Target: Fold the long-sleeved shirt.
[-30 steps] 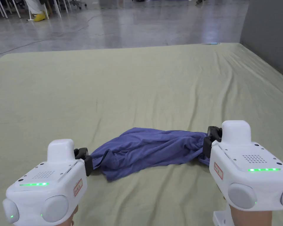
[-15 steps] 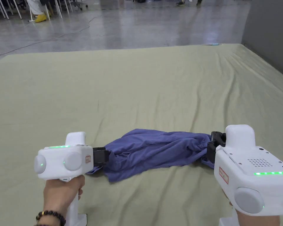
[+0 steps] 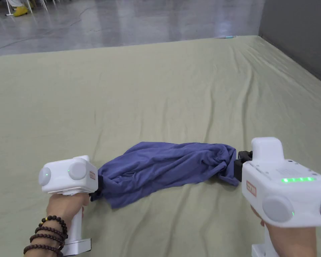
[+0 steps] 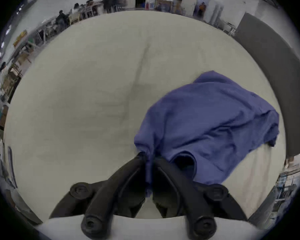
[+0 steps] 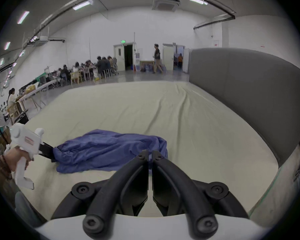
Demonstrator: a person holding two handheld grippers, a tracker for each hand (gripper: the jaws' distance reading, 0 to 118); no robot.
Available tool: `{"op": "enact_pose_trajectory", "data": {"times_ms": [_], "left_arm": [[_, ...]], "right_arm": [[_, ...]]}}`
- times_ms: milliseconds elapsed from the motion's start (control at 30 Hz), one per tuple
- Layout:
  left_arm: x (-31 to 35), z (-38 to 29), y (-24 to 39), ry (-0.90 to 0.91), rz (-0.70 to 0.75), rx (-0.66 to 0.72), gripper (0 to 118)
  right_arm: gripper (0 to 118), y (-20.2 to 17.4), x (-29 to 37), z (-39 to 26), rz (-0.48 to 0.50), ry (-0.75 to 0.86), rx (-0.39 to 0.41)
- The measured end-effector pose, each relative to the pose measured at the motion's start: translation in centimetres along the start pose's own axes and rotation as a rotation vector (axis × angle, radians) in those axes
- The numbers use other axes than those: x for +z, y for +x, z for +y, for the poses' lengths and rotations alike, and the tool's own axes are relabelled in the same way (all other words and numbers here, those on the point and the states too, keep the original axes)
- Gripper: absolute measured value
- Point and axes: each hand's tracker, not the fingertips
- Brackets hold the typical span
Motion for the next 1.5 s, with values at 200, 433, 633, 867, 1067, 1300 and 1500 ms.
{"op": "enact_pose_trajectory", "data": {"times_ms": [200,433,633,867,1067,1300,1500], "left_arm": [[3.6,-0.3,0.9,0.073,0.009,-0.050,2],[5.1,0.4,0.8,0.118,0.007,-0.061,2],[5.1,0.7,0.6,0.109,0.006,-0.054,2],[8.9,1.9,-0.5,0.263,-0.052,-0.005,2],[17.0,8.5,-1.3,0.447,-0.147,0.017,2],[26.5,19.9,-1.7,0.645,-0.059,-0.014,2],[30.8,29.4,-2.4,0.692,-0.026,0.040,2]], "right_arm": [[112,3.5,-10.1,2.4,0.063,-0.340,-0.096],[94,3.6,-19.6,2.3,0.041,-0.580,-0.049],[56,2.1,-22.3,1.7,0.017,-0.658,-0.004],[17,3.9,-15.6,6.5,0.177,-0.437,-0.088],[17,3.9,-11.2,16.7,0.286,-0.230,-0.126],[16,1.9,-8.1,31.0,0.239,-0.054,-0.016],[16,2.2,-8.7,42.1,0.176,0.043,-0.023]]}}
